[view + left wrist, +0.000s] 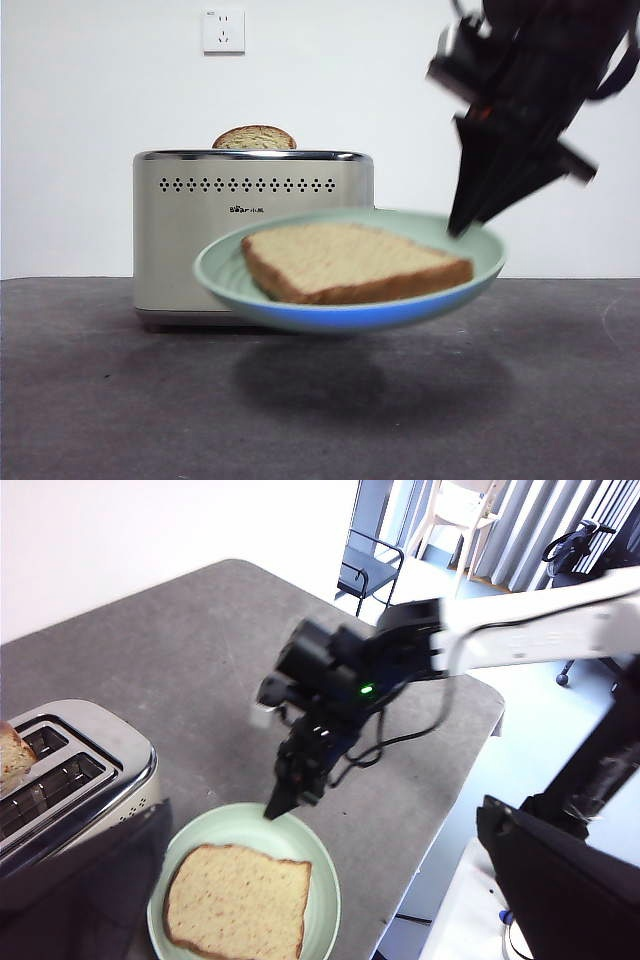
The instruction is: Take the bread from the toaster,put the bread on the plate,put the plate on the table
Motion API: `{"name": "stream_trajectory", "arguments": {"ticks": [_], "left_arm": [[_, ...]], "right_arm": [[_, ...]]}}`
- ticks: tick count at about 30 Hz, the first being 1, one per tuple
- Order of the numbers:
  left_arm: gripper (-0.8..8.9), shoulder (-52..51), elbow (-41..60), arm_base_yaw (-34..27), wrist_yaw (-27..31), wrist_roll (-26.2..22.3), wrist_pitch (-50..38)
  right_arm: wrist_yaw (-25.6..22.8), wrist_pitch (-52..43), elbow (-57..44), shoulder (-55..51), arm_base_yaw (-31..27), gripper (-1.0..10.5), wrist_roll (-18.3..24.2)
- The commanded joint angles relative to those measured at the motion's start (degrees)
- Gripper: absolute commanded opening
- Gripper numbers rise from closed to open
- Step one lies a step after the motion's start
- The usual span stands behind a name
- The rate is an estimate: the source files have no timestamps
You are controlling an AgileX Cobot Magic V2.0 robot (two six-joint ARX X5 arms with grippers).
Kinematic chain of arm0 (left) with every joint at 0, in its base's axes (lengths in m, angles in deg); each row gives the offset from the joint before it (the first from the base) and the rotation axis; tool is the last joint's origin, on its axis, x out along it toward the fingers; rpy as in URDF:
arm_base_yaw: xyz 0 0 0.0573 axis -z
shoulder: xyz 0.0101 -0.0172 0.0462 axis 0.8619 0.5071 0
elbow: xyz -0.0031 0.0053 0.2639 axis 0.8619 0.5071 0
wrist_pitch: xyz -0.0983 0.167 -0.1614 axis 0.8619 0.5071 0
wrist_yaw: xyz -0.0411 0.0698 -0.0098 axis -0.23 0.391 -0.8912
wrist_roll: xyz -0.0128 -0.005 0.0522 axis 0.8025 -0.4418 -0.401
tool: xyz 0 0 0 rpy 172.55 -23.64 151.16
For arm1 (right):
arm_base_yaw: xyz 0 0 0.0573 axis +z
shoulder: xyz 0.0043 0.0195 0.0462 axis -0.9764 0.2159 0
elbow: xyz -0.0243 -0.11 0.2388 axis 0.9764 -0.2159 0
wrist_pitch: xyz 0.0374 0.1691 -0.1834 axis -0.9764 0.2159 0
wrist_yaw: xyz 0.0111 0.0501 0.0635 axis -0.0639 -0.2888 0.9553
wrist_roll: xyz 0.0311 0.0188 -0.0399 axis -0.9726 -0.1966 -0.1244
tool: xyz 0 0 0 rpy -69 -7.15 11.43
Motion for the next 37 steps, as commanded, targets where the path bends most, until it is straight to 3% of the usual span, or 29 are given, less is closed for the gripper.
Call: {"name": "stream_trajectory", "arguments": {"ticks": [1,14,16,20,22,28,37], "left_arm": [[5.3,-1.0,0.2,0.2,0.2,-0.9,0.9],[5.3,-2.1,0.2,0.2,0.1,-1.9,4.3],[5.3,-2.1,0.2,0.2,0.1,-2.0,4.3],[5.3,-2.1,0.2,0.2,0.1,-2.2,4.3],[5.3,-2.1,0.2,0.2,0.1,-2.4,4.3],[5.3,-1.5,0.3,0.2,0.2,-3.6,4.3],[5.24,1.3,0.4,0.2,1.3,-6.7,9.7]], "right_arm": [[2.1,-1.7,0.1,3.8,0.1,-0.1,-0.2],[2.1,-3.2,0.1,15.1,0.2,-0.1,0.9],[2.1,-3.2,0.1,14.8,0.2,0.6,0.9],[1.9,-2.7,0.1,14.0,-0.1,3.7,0.4],[2.0,-2.5,0.1,12.9,-0.1,4.2,0.2],[2.1,-2.1,0.2,3.3,-0.1,4.2,-1.3],[2.2,-0.1,0.2,-24.0,0.1,4.1,-3.7]]}}
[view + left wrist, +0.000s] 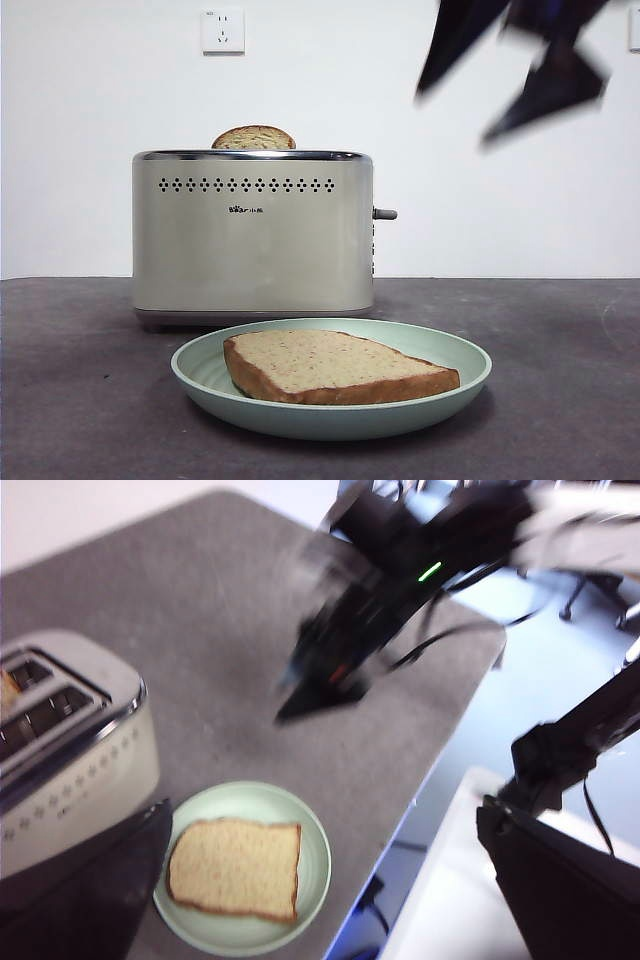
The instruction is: Take the bread from the toaster,put the bread on the plate,put the plate on the table
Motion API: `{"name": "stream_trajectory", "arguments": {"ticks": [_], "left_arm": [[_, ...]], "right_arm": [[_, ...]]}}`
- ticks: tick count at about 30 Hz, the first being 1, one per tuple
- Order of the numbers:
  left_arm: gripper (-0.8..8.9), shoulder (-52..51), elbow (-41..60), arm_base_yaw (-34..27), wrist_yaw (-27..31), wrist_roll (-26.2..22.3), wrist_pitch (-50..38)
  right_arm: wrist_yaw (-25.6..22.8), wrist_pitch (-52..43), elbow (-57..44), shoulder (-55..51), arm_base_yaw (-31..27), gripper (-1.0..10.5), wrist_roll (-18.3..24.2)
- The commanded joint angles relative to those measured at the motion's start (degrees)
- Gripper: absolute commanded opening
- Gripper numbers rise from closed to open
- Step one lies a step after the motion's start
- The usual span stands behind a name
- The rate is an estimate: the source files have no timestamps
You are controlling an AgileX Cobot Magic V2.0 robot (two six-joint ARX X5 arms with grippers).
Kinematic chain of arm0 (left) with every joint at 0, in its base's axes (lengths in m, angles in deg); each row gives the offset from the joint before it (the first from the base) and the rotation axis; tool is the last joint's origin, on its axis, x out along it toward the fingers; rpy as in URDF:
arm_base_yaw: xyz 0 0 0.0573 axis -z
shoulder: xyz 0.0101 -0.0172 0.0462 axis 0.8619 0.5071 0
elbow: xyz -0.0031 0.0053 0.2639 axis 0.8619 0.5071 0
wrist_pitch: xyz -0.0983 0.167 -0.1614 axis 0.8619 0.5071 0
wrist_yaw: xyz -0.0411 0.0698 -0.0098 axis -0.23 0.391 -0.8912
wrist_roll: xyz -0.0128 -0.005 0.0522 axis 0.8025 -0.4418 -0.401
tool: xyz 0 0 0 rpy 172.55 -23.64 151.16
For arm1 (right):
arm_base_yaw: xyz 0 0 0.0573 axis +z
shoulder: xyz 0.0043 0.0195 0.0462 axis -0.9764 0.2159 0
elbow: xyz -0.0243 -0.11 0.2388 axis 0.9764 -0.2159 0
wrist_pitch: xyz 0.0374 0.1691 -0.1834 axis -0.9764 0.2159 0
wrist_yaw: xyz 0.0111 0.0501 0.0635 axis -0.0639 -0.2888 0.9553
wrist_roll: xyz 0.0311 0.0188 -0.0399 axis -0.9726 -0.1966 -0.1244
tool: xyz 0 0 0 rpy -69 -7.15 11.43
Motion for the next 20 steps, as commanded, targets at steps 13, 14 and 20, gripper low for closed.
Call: {"name": "stream_trajectory", "arguments": {"ticks": [13,14,20], "left_arm": [[-0.08,2.2,4.0,0.2,10.3,-3.9,2.3],[-0.08,2.2,4.6,0.2,10.3,-3.8,1.6],[-0.08,2.0,13.2,0.2,10.4,-0.9,-7.4]], "right_arm": [[0.0,1.7,0.1,-27.7,0.1,-0.1,-2.4],[0.1,1.7,0.1,-28.1,0.1,-0.1,-2.4],[0.0,2.2,0.1,-28.8,0.1,-0.1,-2.4]]}}
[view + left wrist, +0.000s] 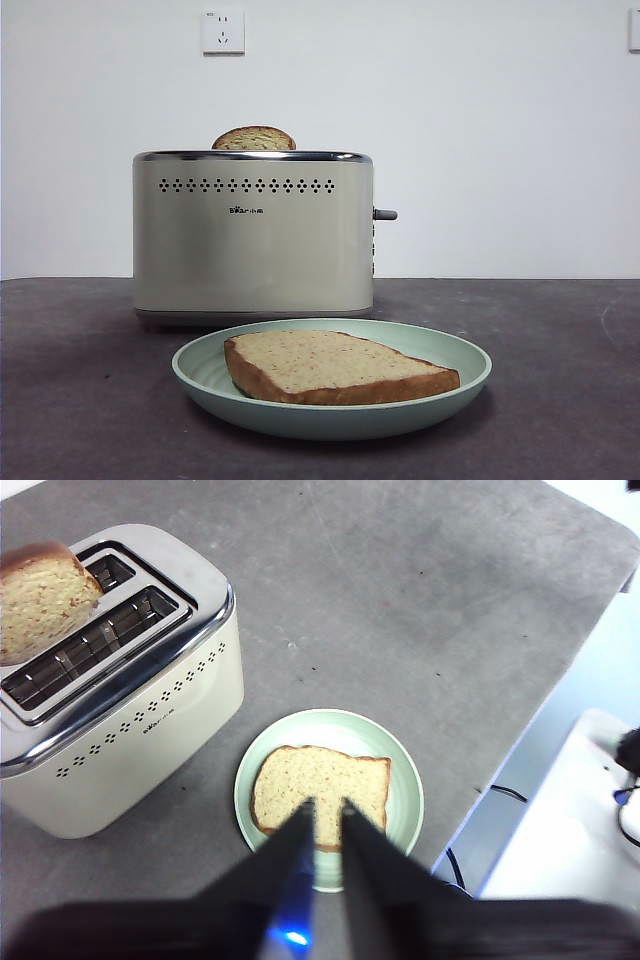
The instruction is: Take the bread from the toaster,put the bread on the plate,put the plate on the table
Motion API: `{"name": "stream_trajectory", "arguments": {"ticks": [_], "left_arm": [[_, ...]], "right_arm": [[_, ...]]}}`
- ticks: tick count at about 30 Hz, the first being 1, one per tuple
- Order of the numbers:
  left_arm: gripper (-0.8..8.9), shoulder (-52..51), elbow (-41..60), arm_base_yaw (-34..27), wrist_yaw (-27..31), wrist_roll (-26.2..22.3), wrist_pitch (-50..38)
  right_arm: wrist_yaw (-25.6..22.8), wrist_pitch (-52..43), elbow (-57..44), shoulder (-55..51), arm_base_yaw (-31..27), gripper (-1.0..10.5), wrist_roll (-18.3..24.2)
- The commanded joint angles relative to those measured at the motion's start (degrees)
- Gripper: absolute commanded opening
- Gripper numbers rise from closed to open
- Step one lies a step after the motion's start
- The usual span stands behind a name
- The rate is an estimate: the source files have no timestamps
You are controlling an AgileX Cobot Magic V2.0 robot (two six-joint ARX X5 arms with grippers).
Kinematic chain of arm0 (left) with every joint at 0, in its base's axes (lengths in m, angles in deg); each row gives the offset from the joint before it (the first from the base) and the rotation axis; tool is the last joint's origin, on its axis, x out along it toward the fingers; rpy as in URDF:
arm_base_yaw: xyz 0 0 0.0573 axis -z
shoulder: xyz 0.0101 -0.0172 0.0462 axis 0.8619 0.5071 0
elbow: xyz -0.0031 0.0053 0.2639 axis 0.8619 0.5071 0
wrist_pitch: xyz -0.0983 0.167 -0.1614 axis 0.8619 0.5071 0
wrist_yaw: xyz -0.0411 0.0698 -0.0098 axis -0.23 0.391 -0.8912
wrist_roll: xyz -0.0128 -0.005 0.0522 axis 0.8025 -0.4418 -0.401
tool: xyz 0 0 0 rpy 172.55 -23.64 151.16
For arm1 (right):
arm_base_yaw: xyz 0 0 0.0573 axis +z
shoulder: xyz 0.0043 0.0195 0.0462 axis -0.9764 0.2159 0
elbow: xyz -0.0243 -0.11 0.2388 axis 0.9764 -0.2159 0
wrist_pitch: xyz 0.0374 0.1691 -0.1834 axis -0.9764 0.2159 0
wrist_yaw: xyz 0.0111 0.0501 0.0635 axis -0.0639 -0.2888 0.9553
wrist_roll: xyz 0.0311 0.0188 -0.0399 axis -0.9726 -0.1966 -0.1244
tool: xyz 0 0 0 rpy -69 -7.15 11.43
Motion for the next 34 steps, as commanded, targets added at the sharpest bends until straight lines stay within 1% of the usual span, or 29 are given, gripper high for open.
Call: {"name": "stream_trajectory", "arguments": {"ticks": [1,3,4,7,8,12,14,16,17,19,20,21,25,31,34], "left_arm": [[-0.08,-0.3,5.3,0.2,0.2,2.6,-5.1],[-0.08,-1.2,10.8,0.2,1.1,5.6,-11.1],[-0.08,-1.8,13.6,0.4,2.7,7.2,-14.3],[-0.08,-5.6,24.5,2.5,10.8,12.3,-25.7],[-0.08,-7.1,27.9,3.3,12.7,14.1,-29.1],[-0.08,-16.9,42.2,6.8,21.6,20.6,-41.9],[-0.08,-23.0,48.4,8.1,26.4,21.9,-46.9],[-0.08,-28.6,53.0,8.8,28.6,22.6,-49.8],[-0.08,-30.9,54.5,9.0,28.7,22.6,-50.1],[-0.08,-35.4,56.5,9.1,31.8,22.6,-48.7],[-0.07,-36.7,56.6,9.1,33.6,22.6,-46.6],[-0.01,-37.7,56.6,9.1,35.7,22.6,-44.3],[0.0,-38.0,56.6,9.0,40.9,22.6,-37.9],[-0.01,-37.7,56.6,9.0,40.4,22.6,-32.7],[-0.01,-37.7,56.6,9.0,44.4,22.4,-31.4]], "right_arm": [[-0.1,-0.1,-0.1,-0.1,0.1,-0.1,0.2],[-0.2,-0.1,-0.1,-0.1,0.1,-0.1,0.2],[-0.2,0.0,-0.1,-0.1,0.1,-0.1,0.2],[-0.2,0.0,-0.1,-0.1,0.1,0.0,0.2],[-0.2,0.0,-0.1,-0.1,0.1,0.0,0.2],[-0.2,0.4,-0.1,-0.1,0.1,0.0,0.2],[-0.2,0.3,-0.1,-0.1,0.1,0.0,0.2],[-0.3,0.4,-0.1,0.0,0.1,0.0,0.3],[-0.3,0.4,-0.1,0.0,0.1,0.0,0.3],[-0.3,0.4,-0.1,0.0,0.1,0.0,0.3],[-0.3,0.4,-0.1,0.0,0.1,0.0,0.3],[-0.3,0.4,-0.1,0.0,0.1,0.0,0.3],[-0.3,0.4,-0.1,0.0,0.1,0.0,0.3],[-0.3,0.4,-0.1,0.0,0.1,0.0,0.3],[-0.3,0.4,-0.1,0.0,0.1,0.0,0.3]]}}
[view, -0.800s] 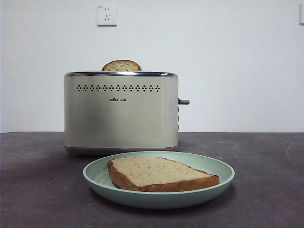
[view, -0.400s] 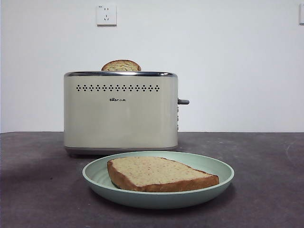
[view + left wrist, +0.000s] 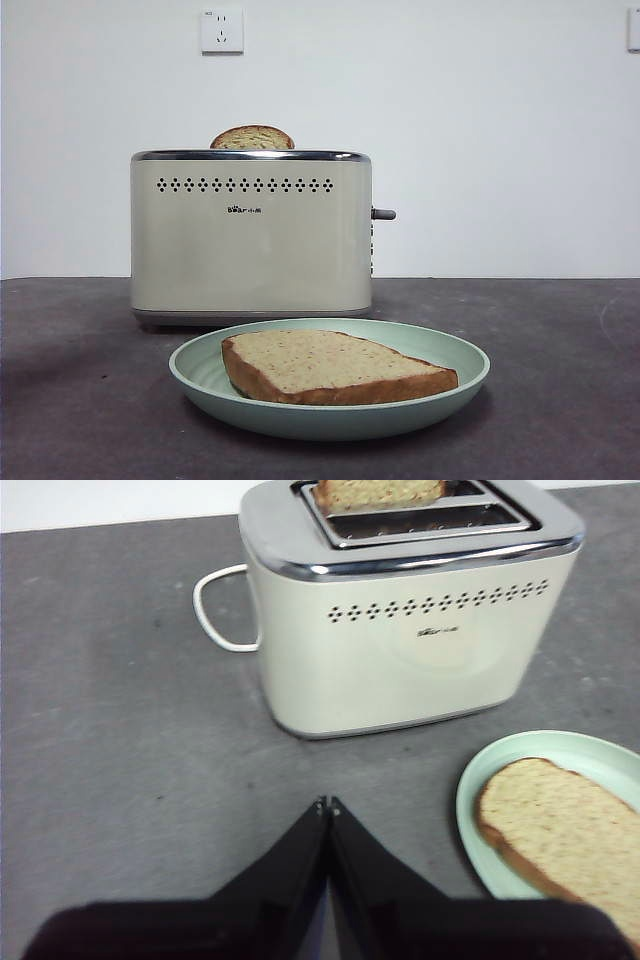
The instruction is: Take the bread from the toaster,put the bread on the plate,put the plate on the table
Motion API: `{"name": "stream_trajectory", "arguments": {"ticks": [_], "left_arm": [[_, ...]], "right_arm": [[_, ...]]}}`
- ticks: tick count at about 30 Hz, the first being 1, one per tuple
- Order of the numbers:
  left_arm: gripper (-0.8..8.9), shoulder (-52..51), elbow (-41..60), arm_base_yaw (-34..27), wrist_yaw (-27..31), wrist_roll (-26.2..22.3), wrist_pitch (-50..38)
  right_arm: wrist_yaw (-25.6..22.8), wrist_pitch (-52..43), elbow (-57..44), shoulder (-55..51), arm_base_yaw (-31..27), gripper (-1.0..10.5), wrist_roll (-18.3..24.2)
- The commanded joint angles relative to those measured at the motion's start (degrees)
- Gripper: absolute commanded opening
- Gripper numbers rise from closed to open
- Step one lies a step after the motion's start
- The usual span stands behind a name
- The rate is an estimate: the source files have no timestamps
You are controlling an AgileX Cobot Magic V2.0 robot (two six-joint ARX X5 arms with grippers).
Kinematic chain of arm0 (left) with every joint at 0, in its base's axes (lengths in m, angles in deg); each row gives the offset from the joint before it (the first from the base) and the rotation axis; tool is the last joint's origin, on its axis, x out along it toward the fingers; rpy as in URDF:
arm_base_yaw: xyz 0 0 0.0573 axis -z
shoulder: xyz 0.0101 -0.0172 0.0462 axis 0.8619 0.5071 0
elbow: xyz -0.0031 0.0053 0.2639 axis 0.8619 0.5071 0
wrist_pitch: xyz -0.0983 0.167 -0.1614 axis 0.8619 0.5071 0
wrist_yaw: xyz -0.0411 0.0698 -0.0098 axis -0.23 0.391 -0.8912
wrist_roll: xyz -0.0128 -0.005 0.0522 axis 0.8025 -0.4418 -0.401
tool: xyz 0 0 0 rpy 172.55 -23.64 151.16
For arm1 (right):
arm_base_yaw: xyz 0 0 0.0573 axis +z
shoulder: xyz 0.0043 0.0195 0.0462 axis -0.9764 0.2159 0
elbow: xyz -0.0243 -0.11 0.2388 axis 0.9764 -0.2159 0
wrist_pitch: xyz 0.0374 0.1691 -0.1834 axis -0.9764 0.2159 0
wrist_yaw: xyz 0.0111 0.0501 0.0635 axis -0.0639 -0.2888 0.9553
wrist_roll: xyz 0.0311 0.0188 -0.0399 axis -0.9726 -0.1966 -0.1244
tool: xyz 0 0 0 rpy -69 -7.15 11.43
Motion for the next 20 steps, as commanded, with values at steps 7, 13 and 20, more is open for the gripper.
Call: {"name": "stream_trajectory", "arguments": {"ticks": [7,13,20], "left_arm": [[-0.01,-5.5,1.6,-4.2,6.5,0.0,3.4],[-0.01,-19.2,14.4,-17.7,-2.8,0.8,-11.4],[-0.01,-26.8,32.2,-26.7,-13.6,0.5,-30.8]], "right_arm": [[-0.1,-0.1,-0.1,-0.1,0.1,0.0,0.1],[-0.1,-0.1,-0.1,-0.1,0.1,0.0,0.1],[-0.2,-0.1,-0.1,-0.1,0.1,0.0,0.1]]}}
